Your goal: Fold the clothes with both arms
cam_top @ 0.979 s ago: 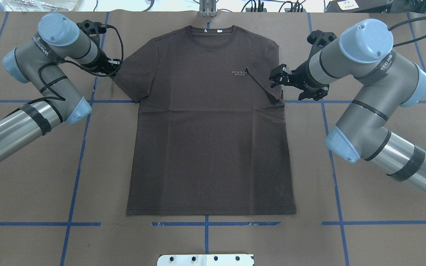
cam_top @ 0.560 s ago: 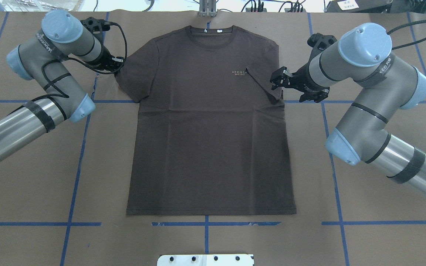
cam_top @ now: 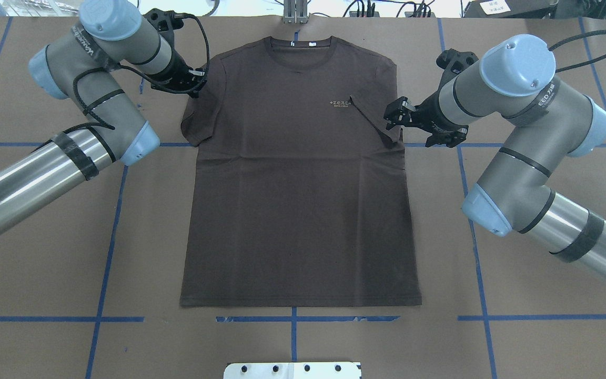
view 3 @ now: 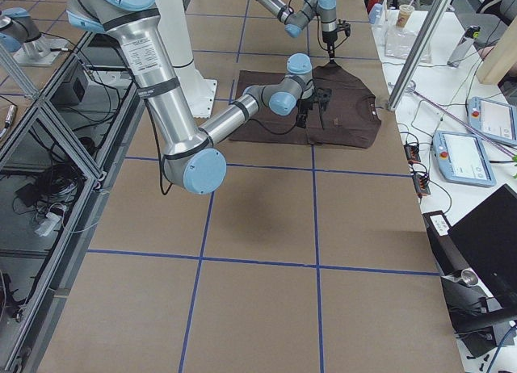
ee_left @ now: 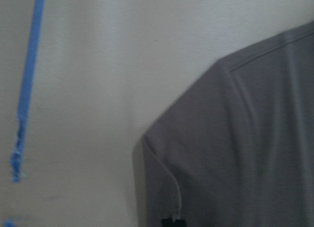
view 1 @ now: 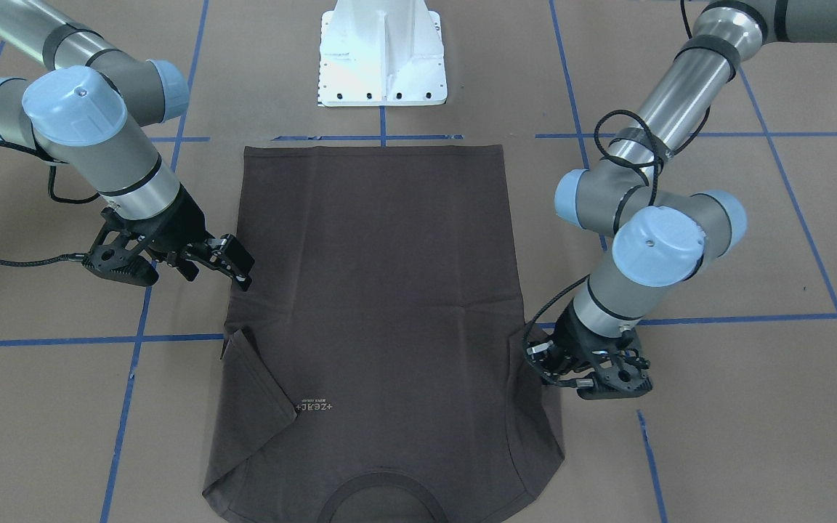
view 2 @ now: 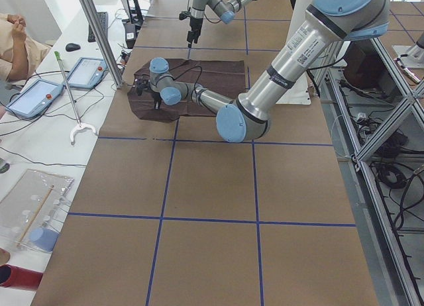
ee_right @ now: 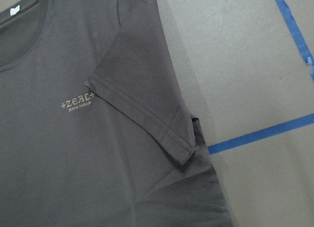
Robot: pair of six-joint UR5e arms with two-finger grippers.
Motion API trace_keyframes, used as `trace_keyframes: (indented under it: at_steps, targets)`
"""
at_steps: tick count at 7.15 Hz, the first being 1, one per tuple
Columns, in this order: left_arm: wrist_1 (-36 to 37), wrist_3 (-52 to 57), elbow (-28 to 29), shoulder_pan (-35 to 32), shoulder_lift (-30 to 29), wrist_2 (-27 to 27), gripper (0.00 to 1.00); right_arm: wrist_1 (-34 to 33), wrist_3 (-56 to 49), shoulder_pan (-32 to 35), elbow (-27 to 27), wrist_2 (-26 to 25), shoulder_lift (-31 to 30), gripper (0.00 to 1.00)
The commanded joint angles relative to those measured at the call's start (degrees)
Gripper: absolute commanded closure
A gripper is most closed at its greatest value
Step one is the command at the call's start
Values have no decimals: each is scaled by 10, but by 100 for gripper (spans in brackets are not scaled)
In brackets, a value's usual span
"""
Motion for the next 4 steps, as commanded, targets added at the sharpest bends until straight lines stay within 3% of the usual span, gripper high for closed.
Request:
trace_keyframes:
  at_steps: [1,4]
  targets:
    - [-1,-31,42,21,-37,30,100,0,-1,0,-10,1,-3,0]
    - [-5,-32,74,21,-65,31,100,0,-1,1,-4,2,-7,0]
